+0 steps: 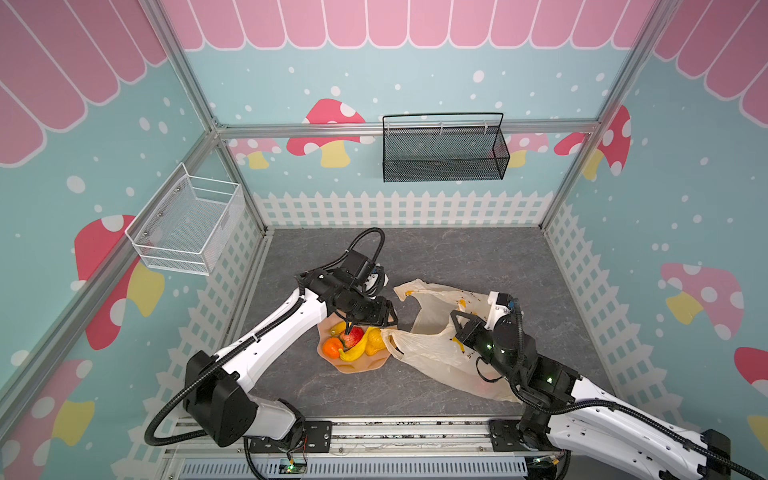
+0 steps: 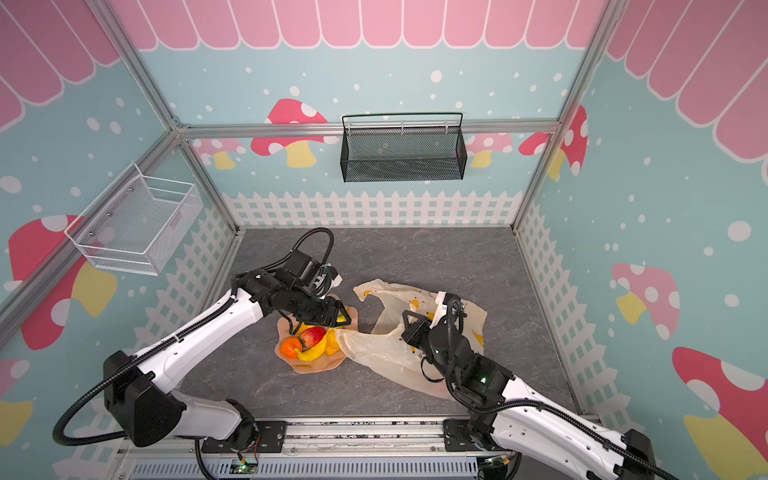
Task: Place the fruits into the plastic bag
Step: 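Withdraw the open left gripper from the bag back over the fruit bowl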
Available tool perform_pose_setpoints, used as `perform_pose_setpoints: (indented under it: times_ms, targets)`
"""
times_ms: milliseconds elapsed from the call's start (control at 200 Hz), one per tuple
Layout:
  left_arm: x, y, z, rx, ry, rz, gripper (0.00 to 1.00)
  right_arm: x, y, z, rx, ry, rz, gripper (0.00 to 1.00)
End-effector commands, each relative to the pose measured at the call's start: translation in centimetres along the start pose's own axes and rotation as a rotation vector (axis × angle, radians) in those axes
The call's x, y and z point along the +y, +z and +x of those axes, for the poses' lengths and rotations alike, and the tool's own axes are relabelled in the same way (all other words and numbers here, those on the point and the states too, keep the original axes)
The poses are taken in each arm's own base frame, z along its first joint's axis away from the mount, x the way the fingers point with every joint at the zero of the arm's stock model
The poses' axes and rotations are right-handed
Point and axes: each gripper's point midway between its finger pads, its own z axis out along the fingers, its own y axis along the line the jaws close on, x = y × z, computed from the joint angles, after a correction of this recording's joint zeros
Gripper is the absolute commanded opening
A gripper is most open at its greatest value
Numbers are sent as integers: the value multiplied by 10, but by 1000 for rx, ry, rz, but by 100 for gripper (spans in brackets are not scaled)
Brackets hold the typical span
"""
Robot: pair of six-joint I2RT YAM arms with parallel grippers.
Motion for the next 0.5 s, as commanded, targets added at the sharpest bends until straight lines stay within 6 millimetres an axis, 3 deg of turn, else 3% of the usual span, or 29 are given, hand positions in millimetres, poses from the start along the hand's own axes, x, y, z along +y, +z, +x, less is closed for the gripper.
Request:
perform_pose_setpoints:
  times_ms: [0, 195, 495]
  targets:
    - [23, -23, 0, -36, -23, -104, 64, 9, -3, -9, -24, 4, -9, 0]
    - [58, -37, 1, -40, -67, -233, 64, 10, -2, -10, -27, 5, -11, 0]
    - [86, -47, 17, -10, -143, -343, 64, 10, -2, -9, -24, 4, -10, 0]
